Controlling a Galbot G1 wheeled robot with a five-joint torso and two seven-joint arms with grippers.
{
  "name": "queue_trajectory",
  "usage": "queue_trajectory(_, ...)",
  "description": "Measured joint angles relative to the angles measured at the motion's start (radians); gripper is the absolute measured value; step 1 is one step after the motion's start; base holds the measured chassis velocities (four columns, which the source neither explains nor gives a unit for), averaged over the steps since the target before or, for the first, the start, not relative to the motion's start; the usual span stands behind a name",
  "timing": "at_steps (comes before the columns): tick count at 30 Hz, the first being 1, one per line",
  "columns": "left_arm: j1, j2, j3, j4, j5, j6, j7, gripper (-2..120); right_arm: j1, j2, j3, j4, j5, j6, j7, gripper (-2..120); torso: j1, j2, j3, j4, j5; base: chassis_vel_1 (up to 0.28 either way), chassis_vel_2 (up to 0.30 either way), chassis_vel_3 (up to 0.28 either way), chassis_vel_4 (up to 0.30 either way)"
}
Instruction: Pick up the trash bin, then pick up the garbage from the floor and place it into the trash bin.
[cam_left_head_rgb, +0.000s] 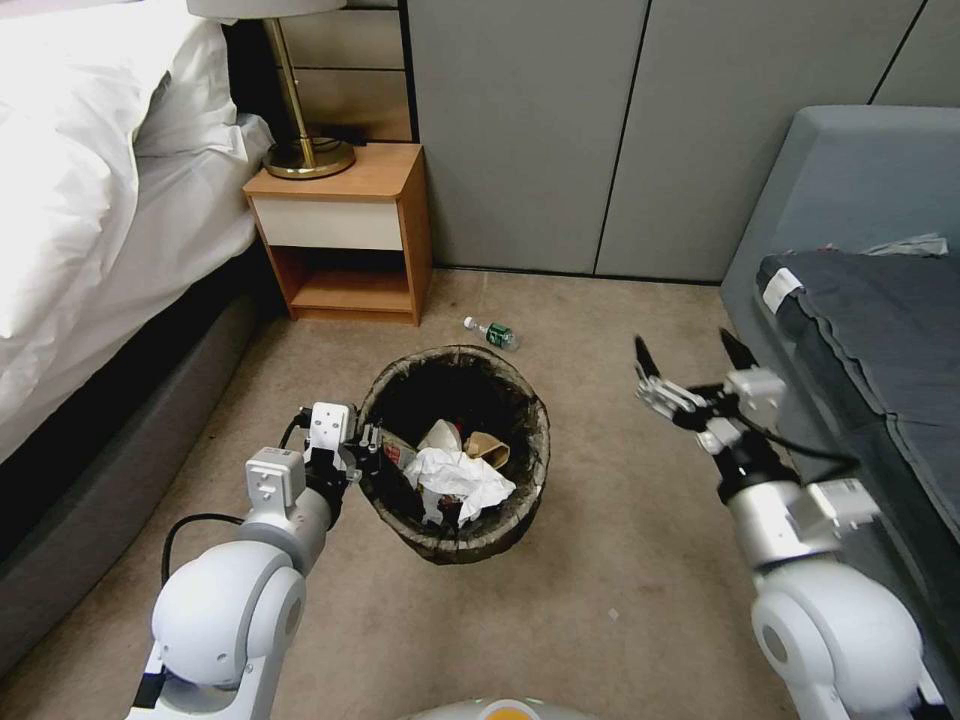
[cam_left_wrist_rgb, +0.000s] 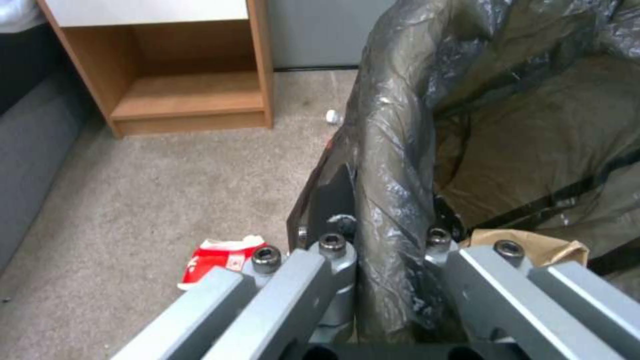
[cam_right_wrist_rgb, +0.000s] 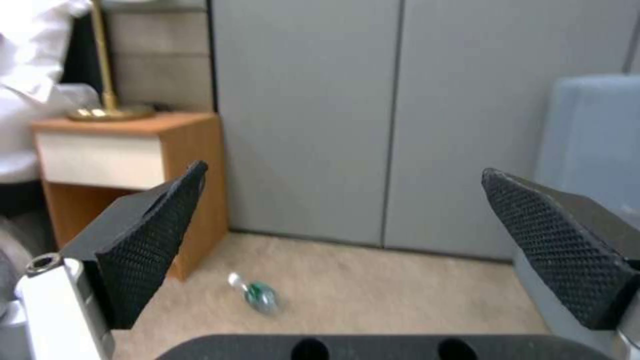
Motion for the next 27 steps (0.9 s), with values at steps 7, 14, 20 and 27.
queue_trajectory(7, 0.006, 0.000, -0.006, -0.003, 0.002, -0.001, 0.000, 2, -0.083, 0.050, 0.042, -0.023, -0.036, 0.070, -0.017, 100, 0.000, 0.000, 0.000, 0.0002, 0.0000, 0.000, 0.000, 0.000, 0.000)
queue_trajectory(14, 0.008, -0.002, -0.011, -0.004, 0.003, -0.002, 0.000, 2, -0.122, 0.063, 0.065, -0.041, -0.037, 0.110, -0.024, 100, 0.000, 0.000, 0.000, 0.0002, 0.0001, 0.000, 0.000, 0.000, 0.000)
queue_trajectory(20, 0.008, -0.007, -0.011, -0.004, 0.007, -0.003, -0.001, 2, -0.135, 0.064, 0.065, -0.046, -0.028, 0.117, -0.025, 100, 0.000, 0.000, 0.000, 0.0002, 0.0001, 0.000, 0.000, 0.000, 0.000)
queue_trajectory(27, 0.010, -0.010, -0.010, -0.001, 0.013, -0.005, -0.001, 2, -0.136, 0.065, 0.067, -0.049, -0.018, 0.118, -0.021, 100, 0.000, 0.000, 0.000, 0.0003, 0.0001, 0.000, 0.000, 0.000, 0.000)
